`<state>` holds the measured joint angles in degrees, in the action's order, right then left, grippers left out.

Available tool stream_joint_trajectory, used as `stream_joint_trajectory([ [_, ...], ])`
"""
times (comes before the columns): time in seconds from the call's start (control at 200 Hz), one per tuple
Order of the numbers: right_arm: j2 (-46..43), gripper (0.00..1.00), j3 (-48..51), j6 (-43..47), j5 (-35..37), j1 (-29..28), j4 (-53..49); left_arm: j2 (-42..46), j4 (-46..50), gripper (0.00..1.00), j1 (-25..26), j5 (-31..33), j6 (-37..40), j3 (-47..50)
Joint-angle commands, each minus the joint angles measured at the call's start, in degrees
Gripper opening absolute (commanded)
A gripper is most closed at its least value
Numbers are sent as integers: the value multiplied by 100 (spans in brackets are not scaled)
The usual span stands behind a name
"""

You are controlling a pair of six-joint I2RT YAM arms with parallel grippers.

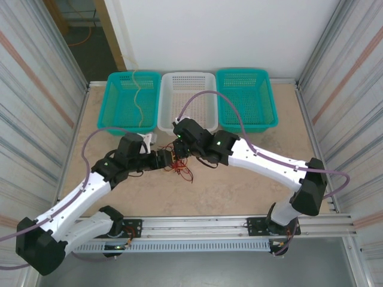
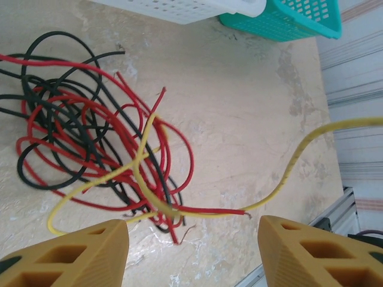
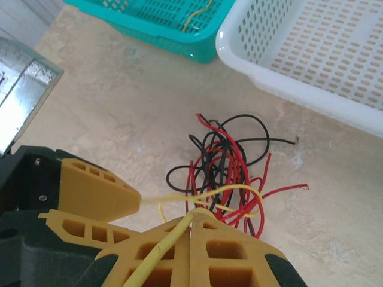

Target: Untangle the cables

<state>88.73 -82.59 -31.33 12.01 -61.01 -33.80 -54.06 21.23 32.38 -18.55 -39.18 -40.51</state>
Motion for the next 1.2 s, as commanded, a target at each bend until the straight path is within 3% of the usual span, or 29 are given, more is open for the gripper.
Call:
stream_joint_trajectory([
  [0.0, -418, 0, 32, -138, -92, -15, 295, -83, -242, 61, 23, -189, 154, -300],
  [0.336, -1506, 0, 113, 14, -431, 298, 660, -308, -128, 62, 87, -179, 201, -914],
  [0.496, -1763, 0, 166, -37, -797, 501, 992, -236, -338, 69, 351, -143, 264, -829],
  [0.681, -1759, 0, 176, -23, -662, 568, 923, -352, 105, 66, 404, 452, 356, -878],
  [0.777, -1559, 18, 224, -393, -346, 722, 321, -354, 406, 60, 403, 751, 354, -832],
  [0.917, -1446, 50, 689, -925, -417, 922, -50, -543, 812, 38, 409, 292, 410, -459],
  [1.042, -1394, 56, 1175, -1270, -735, 920, 134, -570, 1137, 20, 438, 32, 289, 108],
  [1.198, -1084, 57, 1377, -1452, -756, 733, 18, -633, 707, 19, 441, -688, -105, 787],
])
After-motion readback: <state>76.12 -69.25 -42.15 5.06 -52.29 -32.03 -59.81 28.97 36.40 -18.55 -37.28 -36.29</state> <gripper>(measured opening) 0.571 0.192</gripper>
